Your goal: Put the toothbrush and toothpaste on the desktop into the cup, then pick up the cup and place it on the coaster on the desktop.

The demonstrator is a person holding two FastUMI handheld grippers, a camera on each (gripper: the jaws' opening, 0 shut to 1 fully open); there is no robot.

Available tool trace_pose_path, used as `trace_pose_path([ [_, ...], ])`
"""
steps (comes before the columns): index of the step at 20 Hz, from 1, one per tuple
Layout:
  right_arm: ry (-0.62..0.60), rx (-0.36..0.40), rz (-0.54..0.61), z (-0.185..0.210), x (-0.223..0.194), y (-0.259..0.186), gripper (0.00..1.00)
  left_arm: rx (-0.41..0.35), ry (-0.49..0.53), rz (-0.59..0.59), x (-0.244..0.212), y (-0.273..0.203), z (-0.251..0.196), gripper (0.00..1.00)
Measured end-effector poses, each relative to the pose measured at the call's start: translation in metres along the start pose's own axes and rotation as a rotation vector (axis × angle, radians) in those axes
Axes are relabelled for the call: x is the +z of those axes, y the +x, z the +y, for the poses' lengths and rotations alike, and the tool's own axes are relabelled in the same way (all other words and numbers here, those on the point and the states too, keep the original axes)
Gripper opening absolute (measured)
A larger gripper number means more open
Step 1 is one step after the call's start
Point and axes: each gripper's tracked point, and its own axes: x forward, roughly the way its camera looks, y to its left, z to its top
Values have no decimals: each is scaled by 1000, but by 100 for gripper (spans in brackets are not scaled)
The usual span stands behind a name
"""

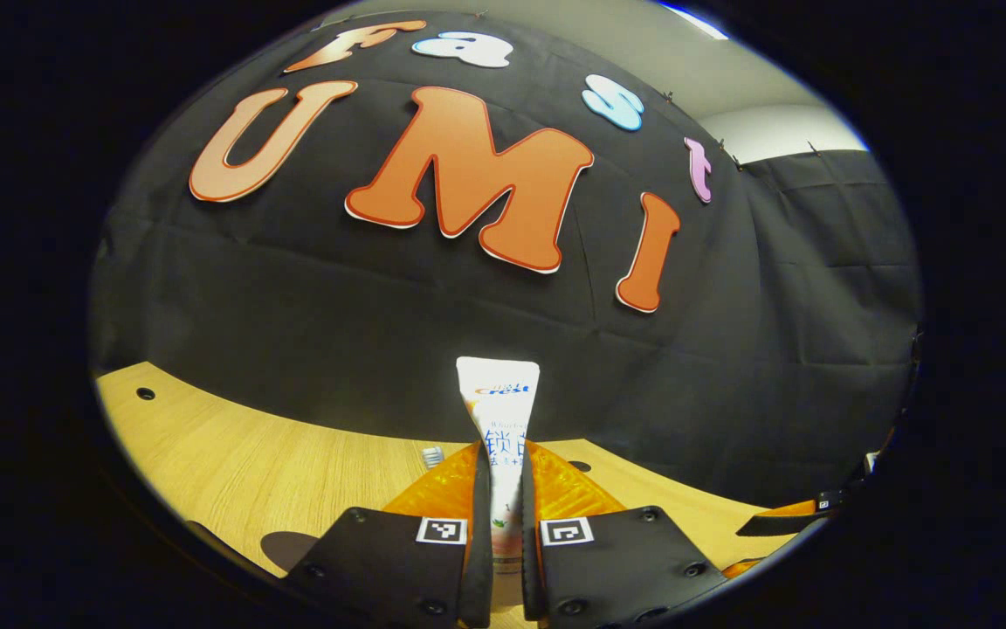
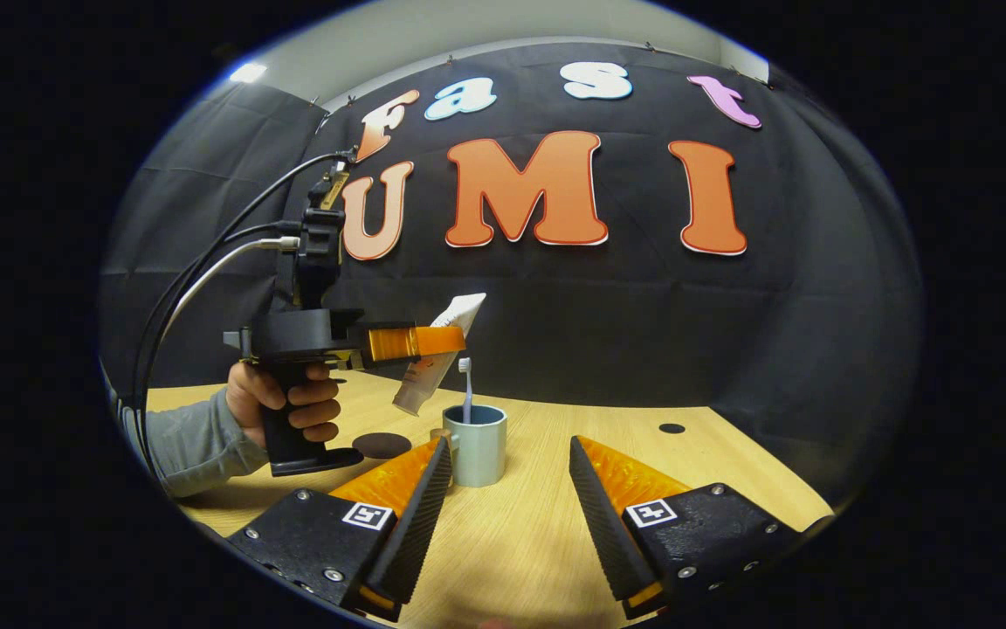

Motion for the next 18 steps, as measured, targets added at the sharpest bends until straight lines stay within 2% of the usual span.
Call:
trace_pose_path([
  [5,-7,-2,-3,-1,-1,-7,82,3,29,-34,-3,12,0,17],
  [6,-12,-3,1,-2,-2,-8,77,4,39,-33,-5,17,-1,17],
  [7,-18,-6,5,-3,-3,-8,82,6,47,-36,-7,23,-1,17],
  [9,-23,-8,4,-3,-2,-10,82,15,62,-47,-5,42,-3,17],
  [10,-24,-9,4,-3,-3,-11,77,16,69,-49,-6,46,-3,17],
  [11,-24,-10,7,-4,-4,-11,82,15,75,-50,-9,48,-4,17],
  [13,-26,-13,13,-5,-6,-11,82,12,93,-48,-13,52,-6,17],
  [14,-27,-16,12,-5,-5,-11,77,13,103,-47,-14,55,-5,17],
  [16,-27,-12,13,-4,-5,-11,77,13,115,-48,-18,60,-5,17],
  [17,-29,-11,15,-3,-7,-10,82,12,118,-45,-21,63,-3,17],
  [18,-31,-10,16,-2,-7,-9,77,13,120,-38,-25,67,-1,17],
])
